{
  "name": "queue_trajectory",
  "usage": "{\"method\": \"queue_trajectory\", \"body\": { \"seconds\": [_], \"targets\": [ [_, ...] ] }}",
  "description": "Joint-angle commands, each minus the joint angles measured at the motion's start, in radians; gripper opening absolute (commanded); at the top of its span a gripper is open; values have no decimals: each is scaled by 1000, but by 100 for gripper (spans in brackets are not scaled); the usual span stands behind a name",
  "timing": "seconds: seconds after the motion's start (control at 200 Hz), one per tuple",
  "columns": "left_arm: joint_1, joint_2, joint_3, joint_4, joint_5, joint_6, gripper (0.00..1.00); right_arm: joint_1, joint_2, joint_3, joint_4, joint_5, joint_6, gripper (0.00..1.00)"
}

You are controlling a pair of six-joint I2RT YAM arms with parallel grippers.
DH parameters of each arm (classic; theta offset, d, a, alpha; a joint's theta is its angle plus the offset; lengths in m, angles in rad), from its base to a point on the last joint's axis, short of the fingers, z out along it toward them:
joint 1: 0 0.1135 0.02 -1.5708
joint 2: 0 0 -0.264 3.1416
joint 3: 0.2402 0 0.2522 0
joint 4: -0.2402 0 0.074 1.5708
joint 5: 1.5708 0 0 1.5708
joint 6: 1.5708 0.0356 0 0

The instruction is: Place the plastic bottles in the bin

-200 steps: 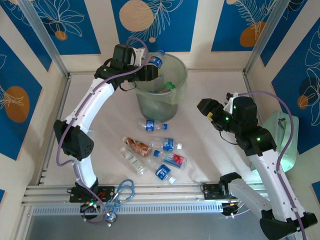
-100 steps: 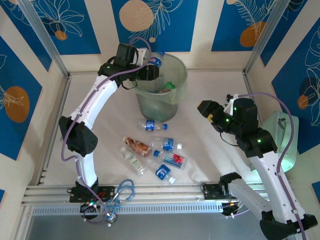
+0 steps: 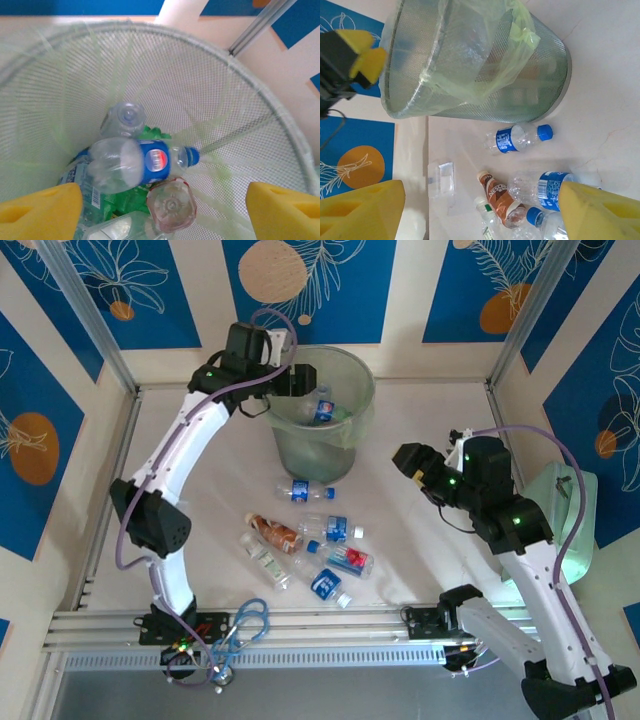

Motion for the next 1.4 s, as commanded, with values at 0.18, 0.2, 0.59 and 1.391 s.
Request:
{"method": "queue_trajectory", "body": {
  "seconds": [0.18,0.2,0.59,1.391],
  "targets": [
    [58,-409,-356,90,-75,-139,82,133,77,63,-36,72,-97,81],
    [68,-438,-392,96,-70,-152,82,147,89,68,-43,73,-108,82],
    [145,-819,-1000,60,-47,-311,83,346,282,107,-74,89,-226,83],
    [87,-856,-1446,65,-28,-584,70,416,384,147,-60,115,-236,81]
  ]
}}
